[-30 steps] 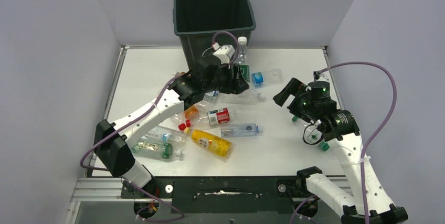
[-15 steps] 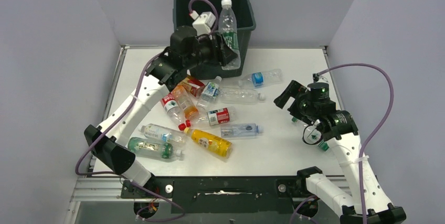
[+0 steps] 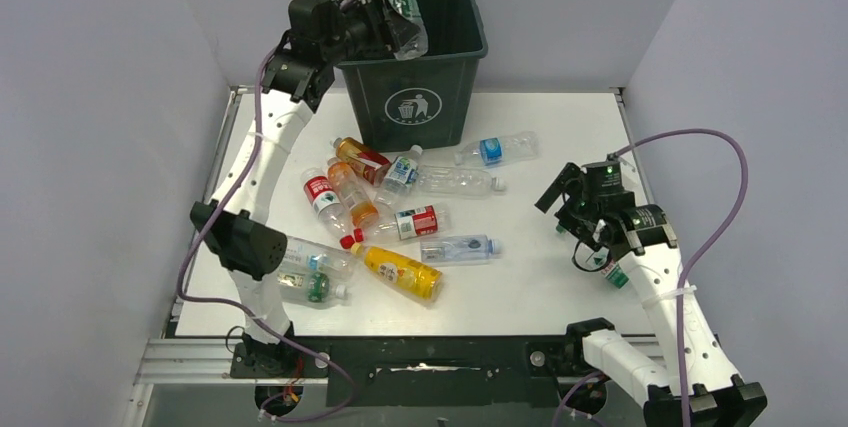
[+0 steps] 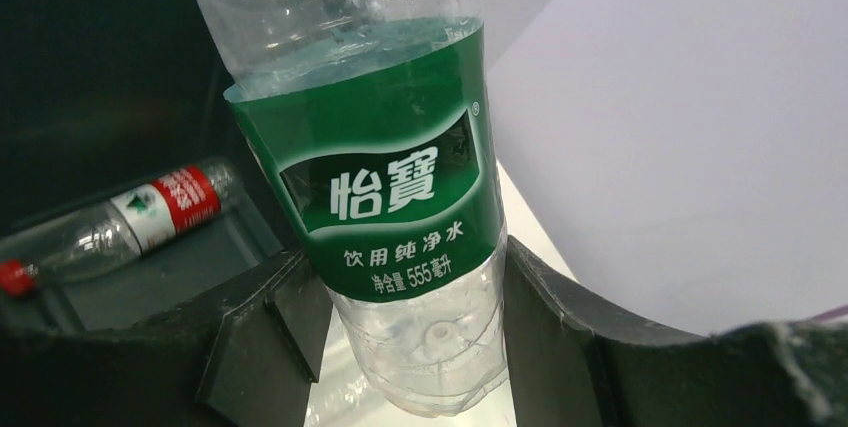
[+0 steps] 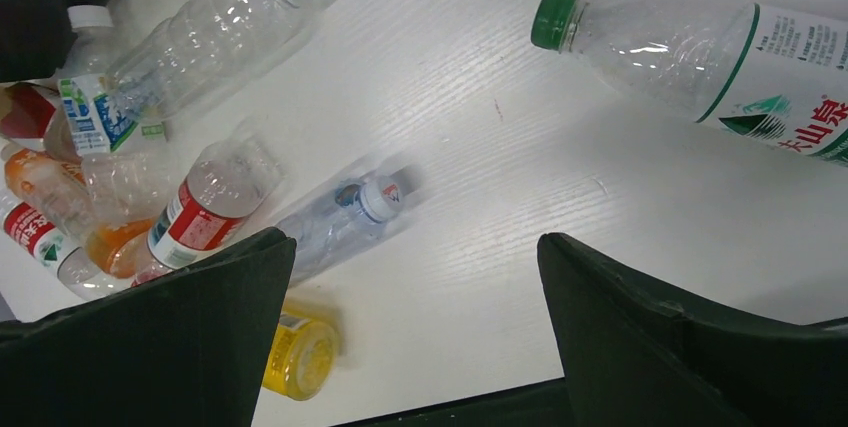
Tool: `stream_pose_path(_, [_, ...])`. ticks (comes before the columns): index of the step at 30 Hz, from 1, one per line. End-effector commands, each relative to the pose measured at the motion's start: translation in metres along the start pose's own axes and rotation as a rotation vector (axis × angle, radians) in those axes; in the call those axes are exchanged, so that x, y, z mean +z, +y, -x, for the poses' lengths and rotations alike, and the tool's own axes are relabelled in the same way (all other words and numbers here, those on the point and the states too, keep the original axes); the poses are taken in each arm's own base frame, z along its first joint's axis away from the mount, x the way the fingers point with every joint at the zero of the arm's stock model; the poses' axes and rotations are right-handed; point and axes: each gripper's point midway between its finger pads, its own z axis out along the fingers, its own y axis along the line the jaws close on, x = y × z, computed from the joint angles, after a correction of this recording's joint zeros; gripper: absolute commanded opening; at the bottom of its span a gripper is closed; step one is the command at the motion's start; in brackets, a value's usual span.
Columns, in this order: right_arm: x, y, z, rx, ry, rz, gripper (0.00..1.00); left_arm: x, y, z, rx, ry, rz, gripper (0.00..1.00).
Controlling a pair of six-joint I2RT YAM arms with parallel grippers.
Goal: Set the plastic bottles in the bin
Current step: Place the plastic bottle in the trash bin.
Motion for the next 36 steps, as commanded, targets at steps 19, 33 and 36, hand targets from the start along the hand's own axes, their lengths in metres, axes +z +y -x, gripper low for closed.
stream_pose_path(19, [0.013,-0.027,-0.017,0.088,0.041,-0.126,0.98,0.051,0.073,0.046,-0.023,-0.102,-0.044,0.71])
stream_pose_path(33, [0.021,-0.048,-0.022,0.247,0.048,-0.28,0.98,0.03,0.098,0.025,0.023,-0.004,0.096,0.85])
stream_pose_path(36, [0.021,-0.062,-0.026,0.314,0.06,-0.396,0.98,0.016,0.087,0.028,0.023,-0.01,0.085,0.85])
